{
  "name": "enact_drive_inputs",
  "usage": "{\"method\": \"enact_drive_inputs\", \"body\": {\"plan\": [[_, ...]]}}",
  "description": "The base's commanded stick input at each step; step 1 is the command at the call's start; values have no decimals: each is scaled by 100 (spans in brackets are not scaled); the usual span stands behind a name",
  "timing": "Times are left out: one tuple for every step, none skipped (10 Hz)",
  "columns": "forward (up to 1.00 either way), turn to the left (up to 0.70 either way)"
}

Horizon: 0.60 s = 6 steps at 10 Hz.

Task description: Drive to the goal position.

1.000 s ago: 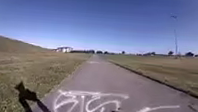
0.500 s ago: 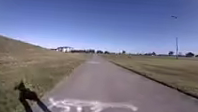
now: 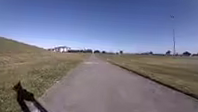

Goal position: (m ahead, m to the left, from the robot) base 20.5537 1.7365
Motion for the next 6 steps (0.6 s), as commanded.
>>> {"method": "enact_drive_inputs", "body": {"plan": [[70, 0], [70, 0], [70, 0], [70, 0], [70, -2], [70, -26]]}}
